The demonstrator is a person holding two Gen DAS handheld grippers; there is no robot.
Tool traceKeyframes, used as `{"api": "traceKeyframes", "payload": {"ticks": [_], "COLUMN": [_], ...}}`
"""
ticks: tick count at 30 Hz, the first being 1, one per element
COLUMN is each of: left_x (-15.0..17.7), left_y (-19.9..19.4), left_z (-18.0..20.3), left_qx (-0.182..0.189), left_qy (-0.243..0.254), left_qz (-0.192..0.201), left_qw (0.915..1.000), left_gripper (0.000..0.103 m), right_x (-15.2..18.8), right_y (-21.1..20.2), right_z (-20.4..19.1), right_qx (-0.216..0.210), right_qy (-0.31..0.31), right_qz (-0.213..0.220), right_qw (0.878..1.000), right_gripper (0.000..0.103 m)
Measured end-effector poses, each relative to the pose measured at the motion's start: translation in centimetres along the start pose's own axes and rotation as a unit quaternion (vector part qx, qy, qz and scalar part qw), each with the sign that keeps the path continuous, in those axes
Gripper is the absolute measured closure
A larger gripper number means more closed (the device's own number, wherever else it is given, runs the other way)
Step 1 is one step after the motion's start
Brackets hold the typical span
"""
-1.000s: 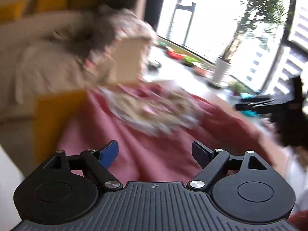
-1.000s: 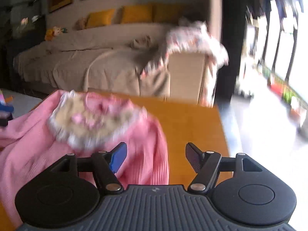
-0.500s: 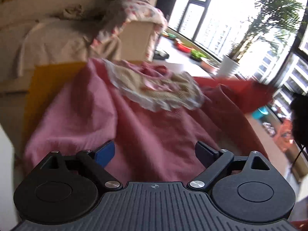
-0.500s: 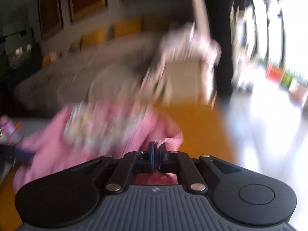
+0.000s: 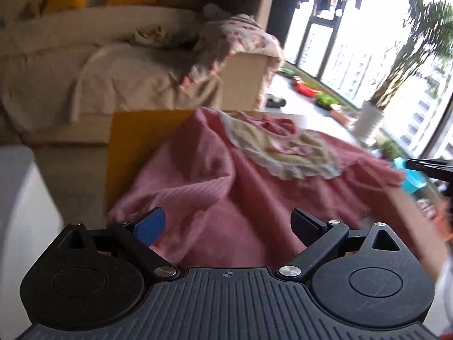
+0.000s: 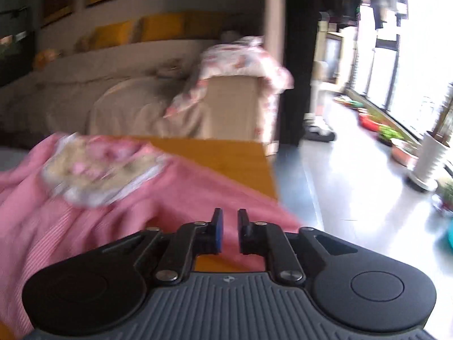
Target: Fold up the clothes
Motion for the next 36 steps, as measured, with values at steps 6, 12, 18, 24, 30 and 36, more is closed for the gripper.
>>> {"api": "traceKeyframes", "payload": {"ticks": [6, 12, 18, 24, 30, 36], "left_x": [0.3, 0.7, 0.2, 0.3, 1.6, 1.9], "left_y": [0.6, 1.4, 0.2, -2.0, -2.4, -2.6], "left_z": [-1.8, -3.4, -4.3, -1.6, 4.5, 6.6], "left_qx": [-0.042, -0.042, -0.069, -0.051, 0.002, 0.010], "left_qy": [0.020, 0.012, 0.009, 0.033, 0.095, 0.108], "left_qz": [-0.019, -0.047, -0.023, -0.008, -0.019, -0.011], "left_qw": [0.9988, 0.9979, 0.9973, 0.9981, 0.9953, 0.9940], "left_gripper": [0.004, 0.004, 0.004, 0.004, 0.001, 0.000], "right_x": [3.3, 6.7, 7.5, 8.8, 8.9, 7.0], "right_y": [-4.2, -4.4, -3.9, -4.6, -6.7, -12.9], "right_z": [-10.1, -14.6, -13.0, -7.8, -7.4, -16.0], "right_qx": [-0.154, -0.211, -0.178, -0.135, -0.116, -0.233], "right_qy": [-0.092, -0.092, -0.134, -0.105, -0.092, -0.161], "right_qz": [-0.005, -0.026, -0.046, -0.074, -0.048, 0.032], "right_qw": [0.984, 0.973, 0.974, 0.983, 0.988, 0.959], "right_gripper": [0.061, 0.042, 0.028, 0.023, 0.021, 0.022]}}
Point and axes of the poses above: each gripper's, at about its wrist camera, not at the fingertips, and y roughly the way its jaws point, z to its right, x to its underside, the point moved 7 cm from there along y, roughly the way its jaws point, and after that the axes turned 15 degrees about x, right-handed, at the moved point
